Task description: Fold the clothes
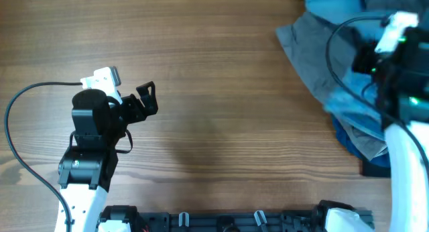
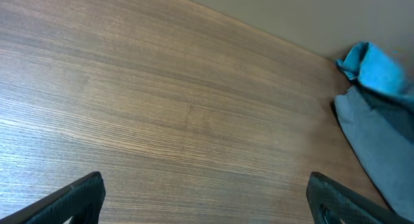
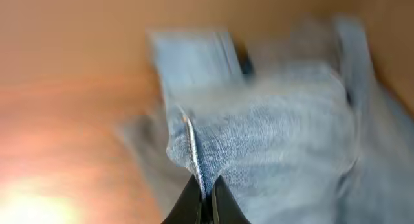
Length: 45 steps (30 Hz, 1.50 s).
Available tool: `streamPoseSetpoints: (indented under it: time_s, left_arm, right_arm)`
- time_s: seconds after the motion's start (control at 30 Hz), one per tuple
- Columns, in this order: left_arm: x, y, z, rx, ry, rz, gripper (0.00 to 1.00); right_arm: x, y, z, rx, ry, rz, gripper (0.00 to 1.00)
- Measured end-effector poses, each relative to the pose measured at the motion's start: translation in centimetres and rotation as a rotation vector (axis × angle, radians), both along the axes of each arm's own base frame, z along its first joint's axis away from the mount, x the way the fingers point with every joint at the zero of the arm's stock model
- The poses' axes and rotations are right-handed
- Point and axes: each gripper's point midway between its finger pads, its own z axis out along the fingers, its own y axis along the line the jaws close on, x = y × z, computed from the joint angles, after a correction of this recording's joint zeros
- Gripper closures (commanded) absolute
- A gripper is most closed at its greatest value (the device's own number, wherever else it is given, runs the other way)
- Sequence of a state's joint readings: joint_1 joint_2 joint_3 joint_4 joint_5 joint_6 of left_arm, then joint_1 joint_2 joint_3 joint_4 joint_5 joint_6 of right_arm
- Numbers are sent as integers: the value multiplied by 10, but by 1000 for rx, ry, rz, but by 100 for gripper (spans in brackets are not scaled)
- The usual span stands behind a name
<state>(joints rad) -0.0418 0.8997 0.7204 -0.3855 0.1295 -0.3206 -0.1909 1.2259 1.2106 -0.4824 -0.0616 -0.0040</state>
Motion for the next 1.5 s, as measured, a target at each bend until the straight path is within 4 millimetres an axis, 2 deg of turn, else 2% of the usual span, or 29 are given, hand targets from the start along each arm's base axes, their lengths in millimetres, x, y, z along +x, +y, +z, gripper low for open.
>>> streamPoseSetpoints:
  time_s: [0.03,0.07,0.13,0.17,0.2,0.27,0.33,0.37,0.43,0.47,0.5,0.53,0.57,0.6,0.63,0.73,0.77,0.8,0.87,0.9,0.93,1.07,1.17,1.2,1.23,1.3,1.4,1.43,1.5]
  left_arm:
    - [0,0,0,0,0,0,0]
    - [0,0,0,0,0,0,0]
    - [0,0,0,0,0,0,0]
    - [0,0,0,0,1,0,0]
    - [0,0,0,0,2,0,0]
    - [0,0,0,0,1,0,0]
    - [0,0,0,0,0,0,0]
    - [0,0,0,0,0,0,0]
    - [0,0,0,0,1,0,0]
    - [0,0,-1,0,4,1,0]
    - [-1,0,-1,0,4,1,0]
    - [-1,0,-1,0,4,1,0]
    - [-1,1,-2,0,9,2,0]
    - [-1,1,-2,0,12,2,0]
    - [-3,1,-5,1,23,2,0]
    - [-5,-5,-12,-18,56,-28,0]
    - [-6,-9,-16,-31,76,-46,0]
    - [-8,-16,-22,-57,106,-76,0]
    - [-8,-23,-28,-106,137,-94,0]
    - [-10,-28,-37,-165,190,-87,0]
    - [-11,-32,-45,-201,235,-86,0]
    - [-15,-57,-95,-354,479,-130,0]
    - [-28,-76,-145,-424,708,-134,5]
    - [-35,-83,-161,-442,784,-130,20]
    - [-43,-89,-177,-458,863,-121,47]
    - [-47,-100,-194,-480,929,-128,96]
    - [-48,-100,-202,-485,953,-111,96]
    - [-46,-93,-202,-485,951,-90,96]
    - [-36,-63,-199,-474,936,-5,96]
  right_arm:
    - [-5,18,34,35,-98,84,96]
    - [-11,33,50,70,-143,154,96]
    - [-35,78,65,199,-153,358,95]
    - [-49,96,53,282,-71,422,95]
    - [-63,115,29,385,58,472,95]
    - [-73,141,-8,486,241,535,95]
    - [-74,174,-44,535,404,618,95]
    - [-73,190,-54,539,443,666,95]
    - [-65,234,-72,527,482,794,95]
    - [-57,269,-79,508,461,885,96]
    - [-58,300,-90,505,476,954,71]
    - [-63,320,-98,504,490,989,27]
    - [-61,335,-102,506,487,1000,19]
    - [-59,344,-106,495,484,992,0]
    - [-58,348,-114,467,496,950,0]
    - [-37,297,-145,314,553,662,0]
    - [-36,281,-151,289,580,590,0]
    - [-39,253,-160,250,634,474,0]
    - [-40,208,-165,207,675,307,0]
    - [-41,176,-163,191,684,199,0]
    - [-42,155,-160,187,685,132,0]
    - [-54,99,-162,196,735,-43,0]
    - [-60,91,-164,199,759,-71,0]
    - [-61,89,-164,200,761,-76,0]
    - [-61,89,-164,200,763,-77,0]
    - [-61,89,-164,200,762,-77,0]
    - [-60,89,-164,201,760,-77,0]
    - [-60,89,-163,201,758,-77,0]
    - [-60,89,-163,201,757,-76,0]
